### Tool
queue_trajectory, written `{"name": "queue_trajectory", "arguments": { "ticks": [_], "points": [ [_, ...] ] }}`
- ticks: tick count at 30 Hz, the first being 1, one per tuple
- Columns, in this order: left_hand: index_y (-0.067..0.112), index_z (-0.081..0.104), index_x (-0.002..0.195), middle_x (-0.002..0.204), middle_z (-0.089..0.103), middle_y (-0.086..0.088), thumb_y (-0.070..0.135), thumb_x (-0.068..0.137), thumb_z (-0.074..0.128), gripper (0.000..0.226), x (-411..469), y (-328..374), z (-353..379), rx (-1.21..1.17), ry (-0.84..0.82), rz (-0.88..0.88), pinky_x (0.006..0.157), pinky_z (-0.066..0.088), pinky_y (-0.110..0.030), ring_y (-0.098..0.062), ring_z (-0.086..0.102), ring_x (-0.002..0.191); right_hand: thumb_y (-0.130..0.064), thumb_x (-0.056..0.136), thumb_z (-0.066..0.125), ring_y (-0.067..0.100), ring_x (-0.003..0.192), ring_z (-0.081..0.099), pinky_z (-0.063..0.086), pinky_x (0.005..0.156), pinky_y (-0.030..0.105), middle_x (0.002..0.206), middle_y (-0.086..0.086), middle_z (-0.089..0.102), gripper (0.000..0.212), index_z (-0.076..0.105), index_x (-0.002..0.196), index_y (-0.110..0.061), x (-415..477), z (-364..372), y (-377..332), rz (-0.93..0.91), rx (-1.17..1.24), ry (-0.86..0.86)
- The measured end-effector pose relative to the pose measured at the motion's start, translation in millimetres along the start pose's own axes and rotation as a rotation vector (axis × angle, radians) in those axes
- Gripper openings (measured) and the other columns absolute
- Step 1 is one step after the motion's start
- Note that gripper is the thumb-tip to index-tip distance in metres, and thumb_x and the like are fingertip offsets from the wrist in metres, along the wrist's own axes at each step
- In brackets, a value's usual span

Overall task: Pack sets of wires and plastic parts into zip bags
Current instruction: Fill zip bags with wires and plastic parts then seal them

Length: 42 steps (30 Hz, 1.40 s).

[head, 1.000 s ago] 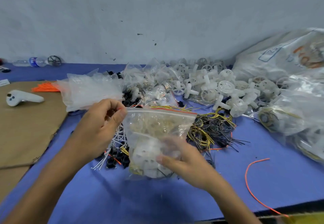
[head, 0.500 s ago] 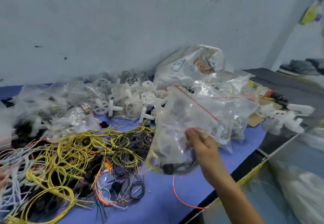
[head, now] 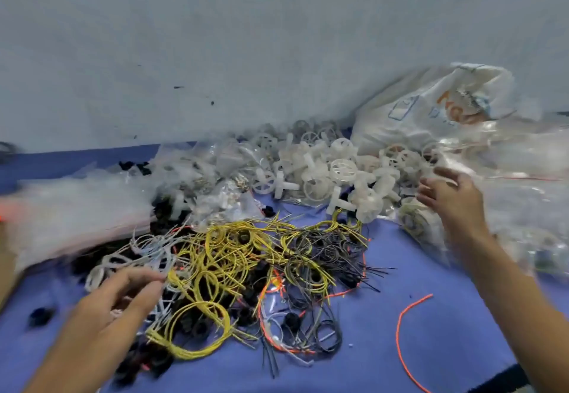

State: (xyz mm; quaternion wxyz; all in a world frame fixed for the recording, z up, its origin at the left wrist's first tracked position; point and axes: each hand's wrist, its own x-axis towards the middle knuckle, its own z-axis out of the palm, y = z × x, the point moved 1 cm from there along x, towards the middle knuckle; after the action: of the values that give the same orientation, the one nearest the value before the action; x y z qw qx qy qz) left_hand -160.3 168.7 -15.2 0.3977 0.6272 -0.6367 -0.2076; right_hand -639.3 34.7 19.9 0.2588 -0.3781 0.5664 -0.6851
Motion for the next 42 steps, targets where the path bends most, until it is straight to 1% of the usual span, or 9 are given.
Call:
{"name": "queue_trajectory", "arguments": {
  "ticks": [3,7,10,15,20,23,26,37,42],
  "points": [
    [0.032,0.069,0.097,0.088,0.07,0.014,0.027,0.093,0.066,0.007,10.9,-3.0,3.0,0.02,0.076,-0.001,0.064,0.047,-0.013,-0.004,0.064,0.077,-0.016,0.095,0.062,0.004,0.088,0.067,0.051,0.078,0.023,0.096,-0.014,0.072,0.015,0.066,0.104,-0.028,-86.4,67.4,41.0,-0.185,-0.318,-0.454],
    [0.029,0.065,0.088,0.078,0.068,0.005,0.014,0.094,0.062,0.017,34.3,-35.5,-15.9,0.104,0.192,-0.092,0.066,0.048,-0.026,-0.007,0.06,0.07,-0.013,0.089,0.068,0.008,0.094,0.059,0.044,0.082,0.028,0.1,-0.016,0.067,0.02,0.069,0.105,-0.024,-158.4,120.5,67.2,-0.435,-0.514,-0.634],
    [0.028,0.065,0.088,0.08,0.068,0.008,0.013,0.093,0.061,0.017,62.4,-67.6,-38.3,0.18,0.241,-0.173,0.069,0.047,-0.029,-0.01,0.061,0.074,-0.005,0.083,0.074,0.022,0.093,0.063,0.046,0.085,0.04,0.099,-0.005,0.068,0.023,0.071,0.103,-0.017,-177.8,133.6,80.7,-0.516,-0.586,-0.608],
    [0.016,0.068,0.109,0.111,0.068,-0.006,0.013,0.093,0.055,0.021,129.4,-109.1,-65.9,0.561,0.251,-0.166,0.092,0.047,-0.037,-0.024,0.061,0.102,-0.025,0.082,0.06,0.033,0.091,0.064,0.048,0.083,0.052,0.095,0.005,0.069,0.025,0.072,0.099,-0.011,-177.4,132.4,80.1,-0.507,-0.617,-0.533],
    [0.022,0.039,0.148,0.148,0.047,-0.007,0.026,0.095,0.049,0.054,163.1,-141.7,-67.9,0.884,0.011,-0.363,0.109,0.035,-0.045,-0.031,0.044,0.132,-0.047,0.082,0.05,0.038,0.088,0.066,0.05,0.082,0.051,0.095,0.014,0.071,0.044,0.075,0.093,-0.012,-171.4,139.1,90.2,-0.5,-0.607,-0.482],
    [0.028,0.062,0.123,0.124,0.067,-0.003,0.023,0.093,0.048,0.034,170.5,-146.8,-65.4,1.012,0.008,-0.315,0.095,0.044,-0.04,-0.029,0.058,0.114,-0.049,0.082,0.047,0.039,0.085,0.067,0.05,0.079,0.048,0.093,0.016,0.072,0.048,0.075,0.09,-0.01,-165.8,143.4,98.0,-0.542,-0.619,-0.491],
    [0.023,0.066,0.107,0.109,0.07,-0.004,0.022,0.095,0.045,0.024,175.1,-140.2,-67.1,1.007,0.071,-0.284,0.085,0.048,-0.039,-0.03,0.061,0.101,-0.049,0.083,0.047,0.036,0.083,0.068,0.051,0.077,0.05,0.091,0.011,0.072,0.044,0.074,0.089,-0.015,-165.9,144.0,104.0,-0.575,-0.632,-0.467],
    [0.011,0.059,0.123,0.121,0.062,-0.013,0.012,0.095,0.045,0.031,166.5,-126.2,-63.3,0.96,-0.105,-0.289,0.092,0.047,-0.038,-0.03,0.058,0.109,-0.044,0.081,0.047,0.032,0.083,0.069,0.049,0.08,0.048,0.088,0.005,0.072,0.039,0.075,0.082,-0.017,-172.4,137.5,94.8,-0.5,-0.542,-0.476],
    [0.03,0.062,0.086,0.079,0.064,0.007,0.035,0.095,0.056,0.011,156.9,-118.5,-64.1,0.856,-0.041,-0.293,0.061,0.039,-0.029,-0.015,0.06,0.076,-0.043,0.08,0.049,0.025,0.08,0.066,0.047,0.079,0.041,0.087,-0.003,0.07,0.033,0.073,0.081,-0.022,-171.7,134.6,97.5,-0.479,-0.454,-0.465]
  ]
}}
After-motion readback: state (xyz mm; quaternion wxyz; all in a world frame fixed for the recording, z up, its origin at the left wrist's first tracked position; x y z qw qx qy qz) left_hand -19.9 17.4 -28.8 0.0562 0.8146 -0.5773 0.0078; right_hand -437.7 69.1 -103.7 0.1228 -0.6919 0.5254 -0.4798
